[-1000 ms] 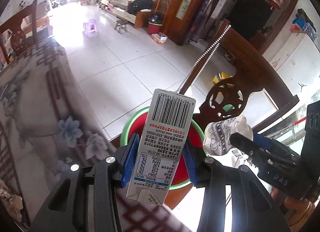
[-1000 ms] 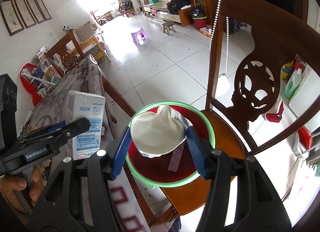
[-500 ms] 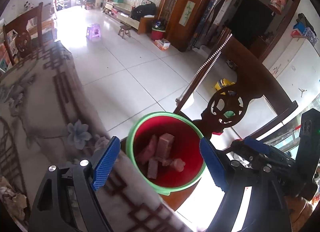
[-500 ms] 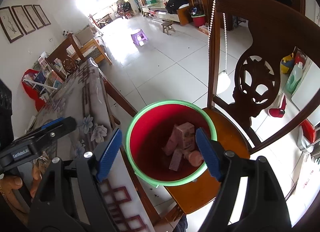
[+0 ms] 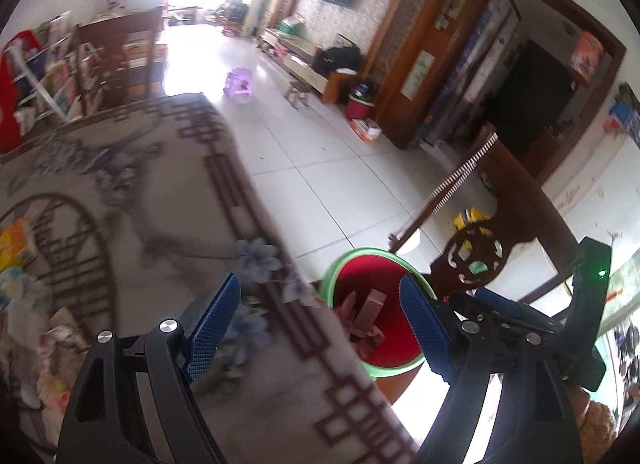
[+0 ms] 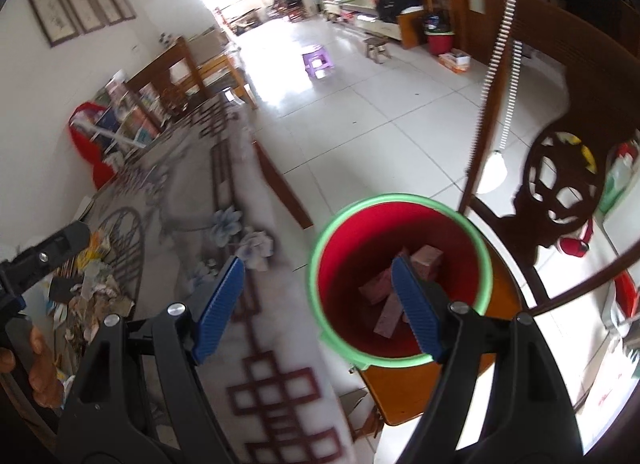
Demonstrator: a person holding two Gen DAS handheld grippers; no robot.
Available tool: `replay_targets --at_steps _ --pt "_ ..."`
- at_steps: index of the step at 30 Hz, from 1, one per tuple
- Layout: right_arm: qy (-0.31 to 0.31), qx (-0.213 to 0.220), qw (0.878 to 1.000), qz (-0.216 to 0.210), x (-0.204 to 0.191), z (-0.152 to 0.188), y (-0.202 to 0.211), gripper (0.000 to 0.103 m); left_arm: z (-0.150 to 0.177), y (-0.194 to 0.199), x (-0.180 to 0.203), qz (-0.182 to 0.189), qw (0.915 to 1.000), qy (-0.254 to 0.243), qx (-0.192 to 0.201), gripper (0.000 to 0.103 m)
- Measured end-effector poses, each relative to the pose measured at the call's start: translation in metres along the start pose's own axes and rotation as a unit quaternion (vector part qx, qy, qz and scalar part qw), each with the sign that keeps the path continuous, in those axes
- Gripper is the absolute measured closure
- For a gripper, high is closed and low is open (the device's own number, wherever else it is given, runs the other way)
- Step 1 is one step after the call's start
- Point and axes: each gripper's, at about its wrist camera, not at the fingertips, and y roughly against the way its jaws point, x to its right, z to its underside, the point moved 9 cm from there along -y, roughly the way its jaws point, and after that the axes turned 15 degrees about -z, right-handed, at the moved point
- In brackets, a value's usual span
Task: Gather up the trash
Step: 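Move both tools back over the trash on the table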
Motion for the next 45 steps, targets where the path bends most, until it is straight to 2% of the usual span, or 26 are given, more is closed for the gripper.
replay_targets --at_steps 5,10,15,20,22,24,30,35,42,45 --pt "0.024 -0.024 0.999 -0.017 -0.039 0.008 -0.023 0.029 0.001 0.022 -0.063 -0.035 0.9983 0.044 0.016 0.025" --pt "0.052 -0.043 0.997 -0.03 -0.086 0.02 -0.043 0.029 0.015 0.036 -0.139 -0.082 0.9924 0.089 0.024 0.025" --pt "0.07 -0.055 0.995 -0.033 -0.127 0.033 -0.057 0.029 0.052 0.042 -0.229 -0.138 0.98 0.143 0.004 0.025" --pt "0.08 -0.068 0.994 -0.035 -0.168 0.055 -0.073 0.029 0.099 0.048 -0.324 -0.194 0.9615 0.193 -0.025 0.025" --pt "0.084 -0.073 0.993 -0.036 -0.184 0.064 -0.079 0.029 0.112 0.047 -0.353 -0.207 0.956 0.205 -0.037 0.025" --pt "0.086 -0.077 0.993 -0.039 -0.198 0.073 -0.084 0.029 0.12 0.042 -0.374 -0.213 0.9542 0.206 -0.046 0.025" --pt "0.09 -0.08 0.992 -0.037 -0.234 0.096 -0.09 0.029 0.127 0.006 -0.408 -0.203 0.9582 0.186 -0.079 0.025" --pt "0.085 -0.075 0.993 -0.024 -0.245 0.103 -0.086 0.029 0.118 -0.026 -0.41 -0.18 0.963 0.177 -0.095 0.026" --pt "0.075 -0.067 0.995 -0.01 -0.248 0.099 -0.088 0.027 0.11 -0.046 -0.404 -0.156 0.9662 0.177 -0.104 0.027" --pt "0.072 -0.075 0.994 -0.011 -0.251 0.101 -0.097 0.027 0.11 -0.051 -0.405 -0.154 0.9661 0.177 -0.109 0.034"
